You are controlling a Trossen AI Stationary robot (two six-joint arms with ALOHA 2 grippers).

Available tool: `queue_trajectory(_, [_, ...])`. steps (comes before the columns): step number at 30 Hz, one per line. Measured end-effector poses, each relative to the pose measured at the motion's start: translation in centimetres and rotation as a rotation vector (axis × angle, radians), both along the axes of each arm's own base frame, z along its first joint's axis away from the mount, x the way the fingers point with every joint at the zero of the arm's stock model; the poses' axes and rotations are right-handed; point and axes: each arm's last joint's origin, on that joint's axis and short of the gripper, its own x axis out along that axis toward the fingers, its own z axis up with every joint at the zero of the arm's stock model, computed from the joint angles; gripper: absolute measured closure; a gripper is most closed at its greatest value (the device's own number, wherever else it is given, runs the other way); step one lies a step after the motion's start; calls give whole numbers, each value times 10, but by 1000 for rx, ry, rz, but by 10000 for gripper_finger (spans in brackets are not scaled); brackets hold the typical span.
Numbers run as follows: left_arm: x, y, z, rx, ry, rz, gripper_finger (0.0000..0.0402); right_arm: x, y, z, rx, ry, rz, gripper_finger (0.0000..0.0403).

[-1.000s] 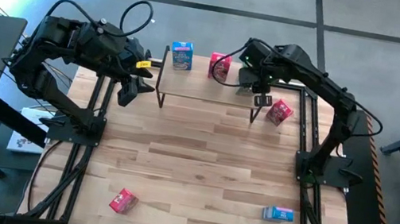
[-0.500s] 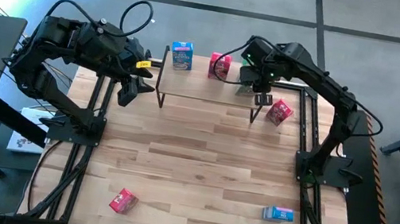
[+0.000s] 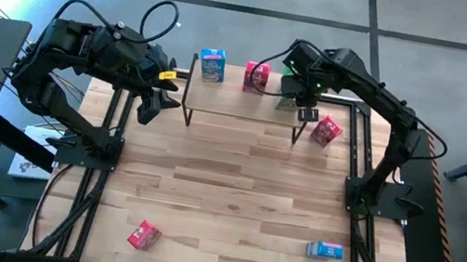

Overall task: Stack cereal on shelf
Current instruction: Put the bottom green cereal box on the shelf aligned with the other green cereal box

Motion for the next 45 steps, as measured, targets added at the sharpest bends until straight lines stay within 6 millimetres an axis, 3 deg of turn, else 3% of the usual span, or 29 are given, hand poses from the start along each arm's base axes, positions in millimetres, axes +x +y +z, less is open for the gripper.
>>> queue_trajectory(38, [0, 0, 0, 0, 0, 0, 186, 0, -7, -4, 17, 7, -32, 278])
queue_trajectory(45, [0, 0, 0, 0, 0, 0, 186, 0, -8, -5, 0, 14, -41, 226])
